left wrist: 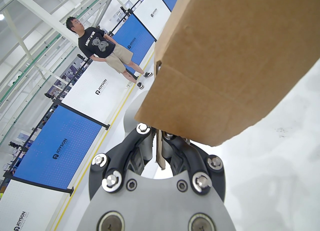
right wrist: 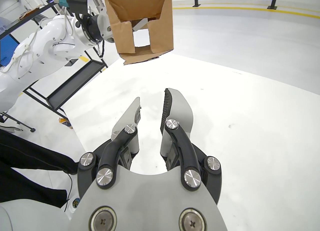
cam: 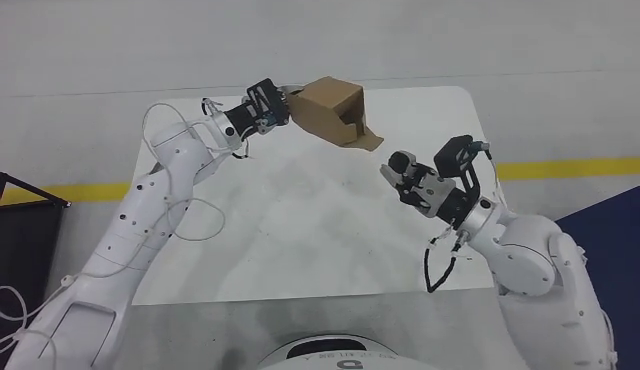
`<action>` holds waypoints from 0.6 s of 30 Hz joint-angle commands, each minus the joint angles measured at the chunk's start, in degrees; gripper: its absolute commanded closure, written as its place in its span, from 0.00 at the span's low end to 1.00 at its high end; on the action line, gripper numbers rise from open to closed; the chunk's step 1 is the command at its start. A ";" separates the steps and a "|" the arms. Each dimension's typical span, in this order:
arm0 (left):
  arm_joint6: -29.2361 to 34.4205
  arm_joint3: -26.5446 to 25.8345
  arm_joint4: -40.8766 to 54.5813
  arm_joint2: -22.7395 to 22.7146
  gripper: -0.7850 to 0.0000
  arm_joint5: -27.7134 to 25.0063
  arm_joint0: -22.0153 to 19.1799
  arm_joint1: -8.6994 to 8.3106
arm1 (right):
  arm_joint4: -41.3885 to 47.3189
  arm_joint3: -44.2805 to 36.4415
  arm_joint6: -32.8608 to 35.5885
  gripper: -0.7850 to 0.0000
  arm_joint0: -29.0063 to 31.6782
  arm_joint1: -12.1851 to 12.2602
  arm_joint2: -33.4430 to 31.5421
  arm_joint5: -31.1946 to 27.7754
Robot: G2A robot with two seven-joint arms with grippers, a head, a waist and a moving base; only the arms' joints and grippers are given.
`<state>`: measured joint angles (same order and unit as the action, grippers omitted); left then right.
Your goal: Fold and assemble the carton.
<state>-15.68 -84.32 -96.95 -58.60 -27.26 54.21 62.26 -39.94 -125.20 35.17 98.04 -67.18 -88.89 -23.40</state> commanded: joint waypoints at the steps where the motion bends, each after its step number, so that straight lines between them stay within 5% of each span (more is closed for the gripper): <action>1: 0.16 -0.33 -0.32 0.18 1.00 -0.16 0.29 0.04 | -0.35 0.41 -0.83 0.71 -1.12 0.02 0.84 -0.54; 18: -0.58 -3.39 -1.78 -2.22 1.00 -2.74 3.46 -0.58 | -2.34 1.90 3.31 0.78 -14.48 0.08 9.14 2.75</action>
<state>-16.18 -87.65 -98.83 -60.67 -29.80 57.51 61.70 -42.02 -123.47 37.86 84.63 -67.09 -80.40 -21.11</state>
